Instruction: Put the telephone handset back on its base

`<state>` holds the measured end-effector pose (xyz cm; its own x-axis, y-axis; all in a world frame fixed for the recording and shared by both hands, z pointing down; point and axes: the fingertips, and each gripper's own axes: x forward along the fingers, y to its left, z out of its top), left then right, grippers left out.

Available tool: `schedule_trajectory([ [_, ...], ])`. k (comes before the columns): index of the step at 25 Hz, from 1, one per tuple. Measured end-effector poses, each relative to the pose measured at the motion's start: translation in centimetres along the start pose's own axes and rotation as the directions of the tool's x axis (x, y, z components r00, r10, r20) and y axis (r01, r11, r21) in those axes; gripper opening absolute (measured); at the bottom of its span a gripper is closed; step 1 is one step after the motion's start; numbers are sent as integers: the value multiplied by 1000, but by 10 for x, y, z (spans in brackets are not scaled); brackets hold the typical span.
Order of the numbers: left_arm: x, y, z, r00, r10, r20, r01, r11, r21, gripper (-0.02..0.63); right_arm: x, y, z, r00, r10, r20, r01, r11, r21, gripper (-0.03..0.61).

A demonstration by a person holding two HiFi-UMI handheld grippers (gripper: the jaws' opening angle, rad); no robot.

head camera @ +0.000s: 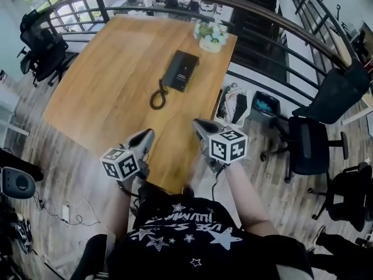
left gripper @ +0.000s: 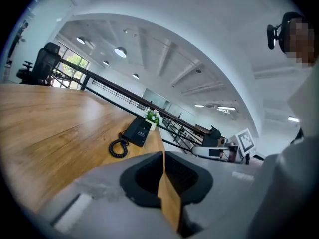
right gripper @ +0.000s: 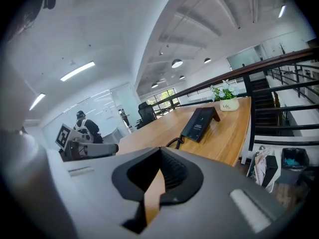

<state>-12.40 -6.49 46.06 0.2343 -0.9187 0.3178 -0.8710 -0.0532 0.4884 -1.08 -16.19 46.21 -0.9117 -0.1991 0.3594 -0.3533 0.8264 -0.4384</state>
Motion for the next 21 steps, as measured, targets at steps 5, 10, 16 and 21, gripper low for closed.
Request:
schedule_trajectory([
  [5, -19, -18, -30, 997, 71, -5, -71, 997, -29, 3, -17, 1, -30, 998, 42, -51, -41, 999, 9, 2],
  [10, -34, -32, -41, 994, 113, 7, -113, 992, -56, 3, -18, 8, -36, 993, 91, -71, -92, 996, -10, 2],
  [16, -66, -41, -52, 984, 180, 18, -179, 983, -40, 2, -15, 40, -41, 985, 155, -78, -158, 987, -29, 1],
  [21, -109, -53, -75, 976, 218, 5, -217, 976, -13, 2, -23, 76, -62, 980, 176, -93, -179, 984, -23, 2],
])
